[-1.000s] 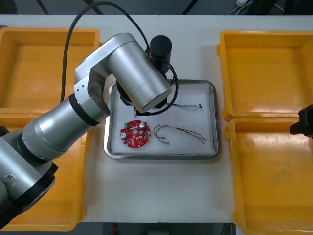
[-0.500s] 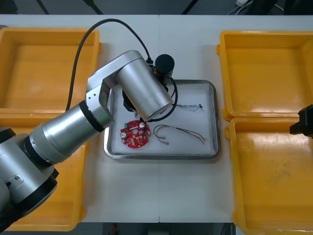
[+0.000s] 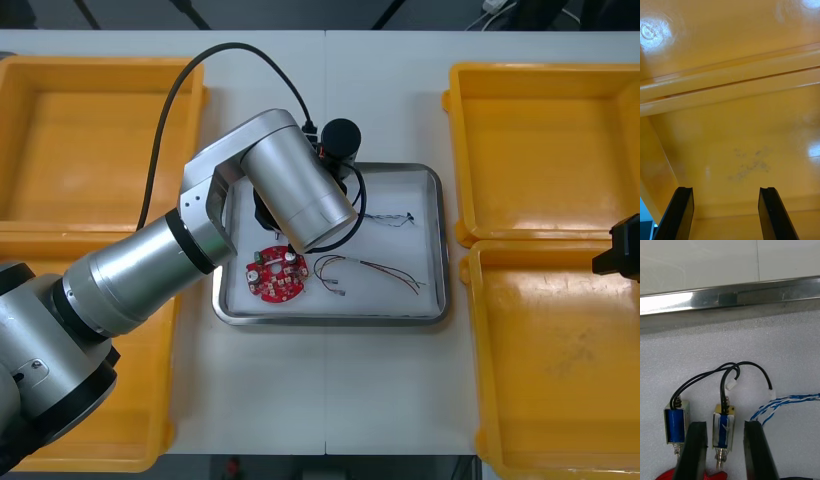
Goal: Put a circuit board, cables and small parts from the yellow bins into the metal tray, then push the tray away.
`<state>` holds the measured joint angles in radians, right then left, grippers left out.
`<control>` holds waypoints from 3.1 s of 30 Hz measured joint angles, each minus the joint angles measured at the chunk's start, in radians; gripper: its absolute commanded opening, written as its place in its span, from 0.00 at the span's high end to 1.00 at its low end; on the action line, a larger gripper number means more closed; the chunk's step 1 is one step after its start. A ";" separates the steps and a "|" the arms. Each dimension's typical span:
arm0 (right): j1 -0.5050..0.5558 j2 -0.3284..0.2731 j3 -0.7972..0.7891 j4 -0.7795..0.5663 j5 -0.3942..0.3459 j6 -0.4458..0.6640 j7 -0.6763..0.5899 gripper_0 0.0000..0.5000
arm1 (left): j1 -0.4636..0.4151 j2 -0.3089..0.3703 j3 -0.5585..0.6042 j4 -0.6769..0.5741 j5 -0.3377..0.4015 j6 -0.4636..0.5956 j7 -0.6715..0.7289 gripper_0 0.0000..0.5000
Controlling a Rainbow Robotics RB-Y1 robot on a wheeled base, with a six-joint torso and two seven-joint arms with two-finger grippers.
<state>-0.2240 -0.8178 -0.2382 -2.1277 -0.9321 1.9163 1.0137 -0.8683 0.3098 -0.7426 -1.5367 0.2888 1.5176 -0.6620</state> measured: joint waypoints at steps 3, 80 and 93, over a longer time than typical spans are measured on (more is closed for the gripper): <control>0.000 0.000 0.000 0.000 0.000 0.000 0.000 0.00 | 0.000 0.000 0.000 0.000 -0.024 -0.002 0.000 0.00; -0.587 0.094 0.782 0.117 -0.095 -0.007 0.227 0.00 | 0.901 0.616 1.149 -0.771 0.678 0.196 -0.416 0.00; -0.716 0.240 1.026 0.217 0.001 -0.124 0.479 0.00 | 1.007 0.616 1.193 -0.822 0.687 0.191 -0.417 0.00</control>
<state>-0.9405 -0.5777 0.7877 -1.9112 -0.9306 1.7921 1.4927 0.1386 0.9262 0.4503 -2.3582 0.9761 1.7087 -1.0788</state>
